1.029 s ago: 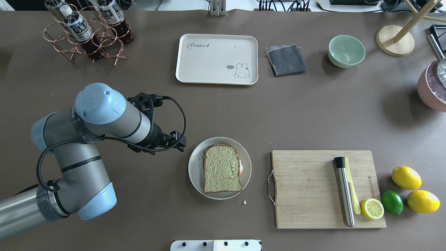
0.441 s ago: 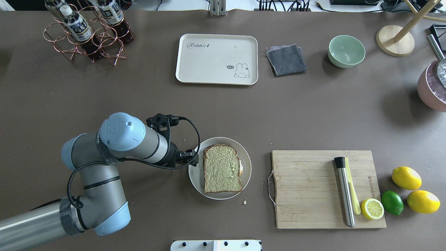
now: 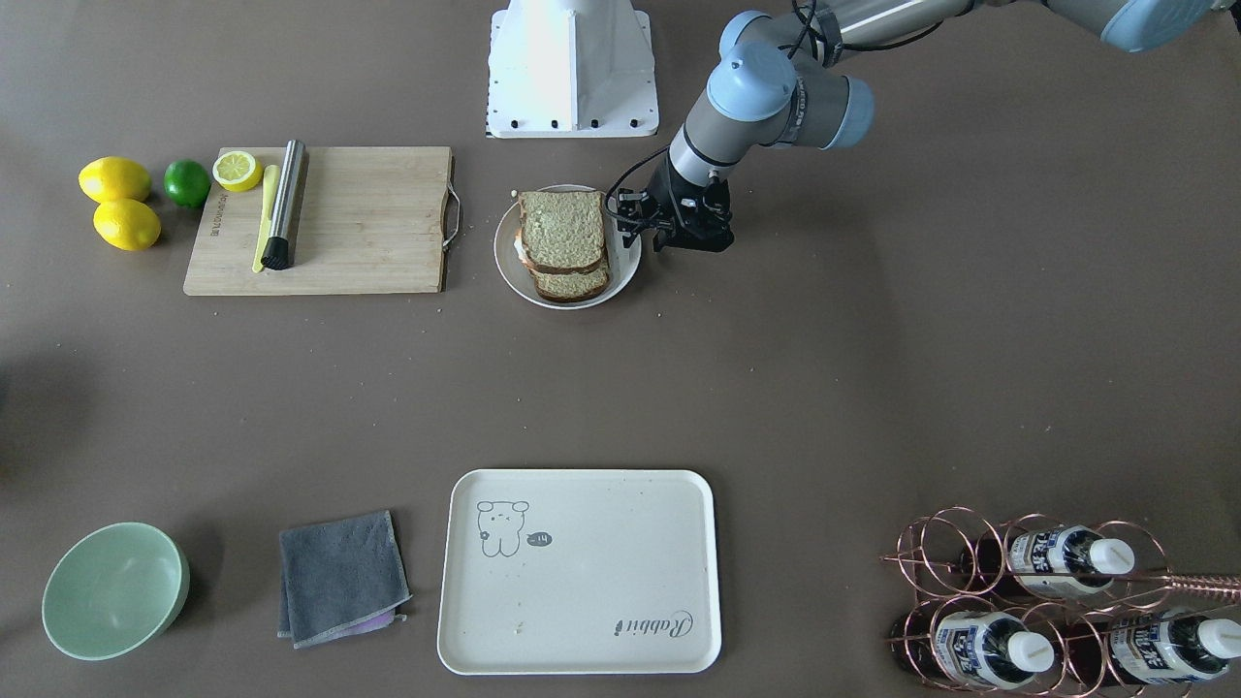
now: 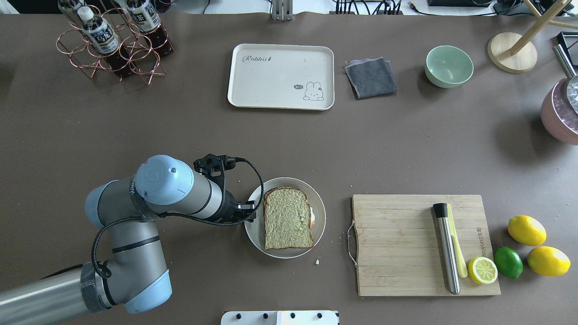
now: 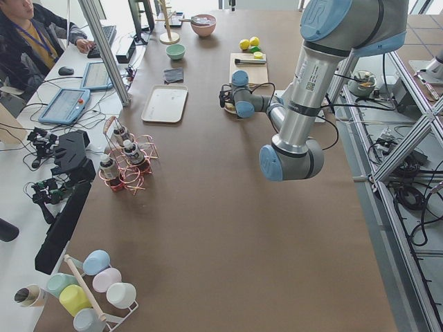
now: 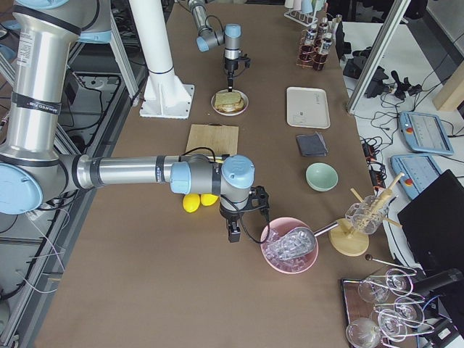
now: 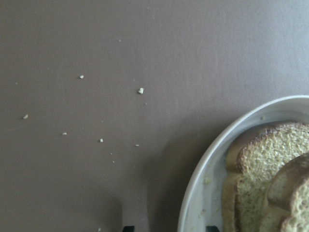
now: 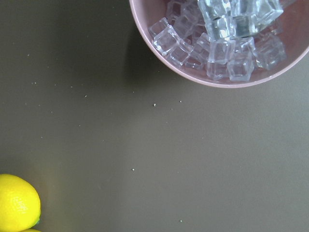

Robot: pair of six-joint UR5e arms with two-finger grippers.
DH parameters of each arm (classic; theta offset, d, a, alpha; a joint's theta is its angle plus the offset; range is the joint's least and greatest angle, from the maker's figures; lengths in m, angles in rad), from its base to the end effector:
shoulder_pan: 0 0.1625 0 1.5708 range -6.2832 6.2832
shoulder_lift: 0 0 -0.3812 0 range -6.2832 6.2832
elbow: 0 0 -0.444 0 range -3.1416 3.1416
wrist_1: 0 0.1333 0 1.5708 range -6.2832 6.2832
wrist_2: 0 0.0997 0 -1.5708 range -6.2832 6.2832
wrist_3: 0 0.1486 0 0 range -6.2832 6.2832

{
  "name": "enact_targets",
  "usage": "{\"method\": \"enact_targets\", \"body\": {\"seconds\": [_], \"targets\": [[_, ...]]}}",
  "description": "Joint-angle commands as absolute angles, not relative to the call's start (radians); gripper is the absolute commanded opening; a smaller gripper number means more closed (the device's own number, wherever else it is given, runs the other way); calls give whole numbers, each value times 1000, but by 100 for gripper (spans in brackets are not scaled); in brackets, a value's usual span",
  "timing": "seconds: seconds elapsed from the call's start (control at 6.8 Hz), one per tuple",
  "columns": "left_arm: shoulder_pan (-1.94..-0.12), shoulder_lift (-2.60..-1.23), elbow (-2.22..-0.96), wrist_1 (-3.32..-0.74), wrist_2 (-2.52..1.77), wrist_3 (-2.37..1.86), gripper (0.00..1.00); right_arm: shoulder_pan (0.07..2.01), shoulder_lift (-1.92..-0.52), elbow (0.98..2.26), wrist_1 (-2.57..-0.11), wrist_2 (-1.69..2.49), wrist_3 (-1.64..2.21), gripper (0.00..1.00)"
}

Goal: Make sandwich and place on tray
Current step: 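Grip the white plate rim with the left gripper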

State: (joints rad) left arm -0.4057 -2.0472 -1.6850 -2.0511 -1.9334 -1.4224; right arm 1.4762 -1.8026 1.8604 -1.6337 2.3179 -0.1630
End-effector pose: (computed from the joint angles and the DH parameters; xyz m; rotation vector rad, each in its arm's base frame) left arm 0.6236 -0.3556 0.2331 -0.0250 1.1059 -0.0364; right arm -0.0108 -0.4558 0.6174 0.0207 -0.7488 -0.2436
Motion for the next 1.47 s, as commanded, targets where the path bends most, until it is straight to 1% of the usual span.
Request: {"method": "enact_targets", "body": {"seconds": [0.0, 0.15, 0.59, 0.74, 1.32], "targets": [[-387, -2051, -1686, -2062, -1917, -1457, 5, 1476, -1804, 1859, -1634, 2318, -164, 100], [-387, -2051, -1686, -2063, -1917, -1457, 0, 1476, -1804, 1858, -1634, 2318, -164, 100], [-393, -2049, -1700, -2063, -1919, -1456, 0, 1474, -1804, 1858, -1634, 2318, -164, 100], [-409, -2042, -1724, -2060, -1925, -1454, 0, 1476, -1801, 1856, -1634, 2318, -164, 100], [-573, -2055, -1718, -2057, -2036, -1379, 0, 1474, -1799, 1855, -1634, 2318, -164, 100]]}}
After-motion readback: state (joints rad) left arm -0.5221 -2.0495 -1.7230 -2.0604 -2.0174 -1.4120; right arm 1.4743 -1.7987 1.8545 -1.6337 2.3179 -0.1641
